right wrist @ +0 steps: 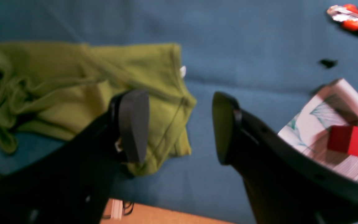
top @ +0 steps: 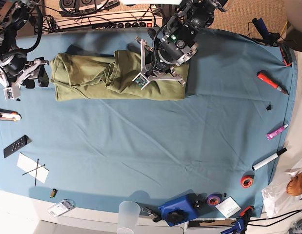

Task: Layout the t-shirt on the table in an organized manner, then fold the t-shirt properly
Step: 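Hold the fold with the left gripper and grasp the other end with the right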

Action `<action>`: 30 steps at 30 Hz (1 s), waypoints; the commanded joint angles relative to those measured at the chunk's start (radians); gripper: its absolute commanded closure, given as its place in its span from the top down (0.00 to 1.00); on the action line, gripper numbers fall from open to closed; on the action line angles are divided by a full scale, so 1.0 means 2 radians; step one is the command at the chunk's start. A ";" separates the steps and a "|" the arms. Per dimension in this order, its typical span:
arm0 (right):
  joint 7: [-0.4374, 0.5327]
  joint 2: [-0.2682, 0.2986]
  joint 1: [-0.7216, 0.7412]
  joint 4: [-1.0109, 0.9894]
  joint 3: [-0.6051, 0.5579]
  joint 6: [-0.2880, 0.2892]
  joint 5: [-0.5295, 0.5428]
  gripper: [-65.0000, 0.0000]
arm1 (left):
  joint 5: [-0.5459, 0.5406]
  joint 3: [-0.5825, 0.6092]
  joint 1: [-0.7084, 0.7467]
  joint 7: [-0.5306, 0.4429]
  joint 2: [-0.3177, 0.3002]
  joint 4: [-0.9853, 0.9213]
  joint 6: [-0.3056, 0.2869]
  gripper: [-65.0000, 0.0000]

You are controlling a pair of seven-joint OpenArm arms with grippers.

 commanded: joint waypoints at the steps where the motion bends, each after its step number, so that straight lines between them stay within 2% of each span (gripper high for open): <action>1: 0.015 0.014 0.003 0.008 0.005 0.002 0.011 0.50 | -0.006 0.001 -0.002 0.001 0.005 0.003 -0.004 0.00; 4: 0.043 0.018 0.006 0.009 0.005 0.005 -0.009 0.50 | -0.006 0.001 -0.002 0.000 0.005 0.003 -0.004 0.00; 8: 0.043 0.018 0.010 0.009 0.005 0.010 -0.056 0.50 | -0.006 0.001 -0.002 0.001 0.005 0.003 -0.004 0.00; 10: 0.042 0.019 0.008 0.009 0.005 0.024 -0.072 0.50 | -0.006 0.001 -0.002 0.000 0.005 0.003 -0.004 0.00; 14: 0.038 0.018 -0.003 0.009 0.004 0.029 -0.074 0.50 | -0.006 0.001 -0.002 0.000 0.005 0.003 -0.004 0.00; 17: -0.012 0.018 0.000 0.008 0.004 0.027 -0.037 0.50 | -0.006 0.001 -0.002 0.001 0.005 0.003 -0.004 0.00; 19: 0.005 0.016 0.000 0.008 0.004 0.024 -0.006 0.50 | -0.006 0.001 -0.002 0.000 0.005 0.003 -0.004 0.00; 22: 0.070 0.021 0.001 -0.006 0.004 0.025 -0.004 0.50 | -0.006 0.001 -0.002 0.001 0.005 0.003 -0.004 0.00; 23: 0.077 0.025 0.003 -0.019 0.004 0.025 -0.002 0.50 | -0.006 0.001 -0.002 0.000 0.005 0.003 -0.004 0.00; 25: 0.068 0.033 0.012 -0.057 0.004 0.025 0.006 0.50 | -0.005 0.001 -0.002 0.000 0.005 0.003 -0.004 0.00; 27: 0.055 0.041 0.021 -0.104 0.004 0.038 0.034 0.50 | -0.006 0.001 -0.002 0.001 0.005 0.003 -0.004 0.00; 30: 0.024 0.049 0.037 -0.181 0.004 0.055 0.102 0.50 | -0.006 0.001 -0.002 0.000 0.005 0.003 -0.004 0.00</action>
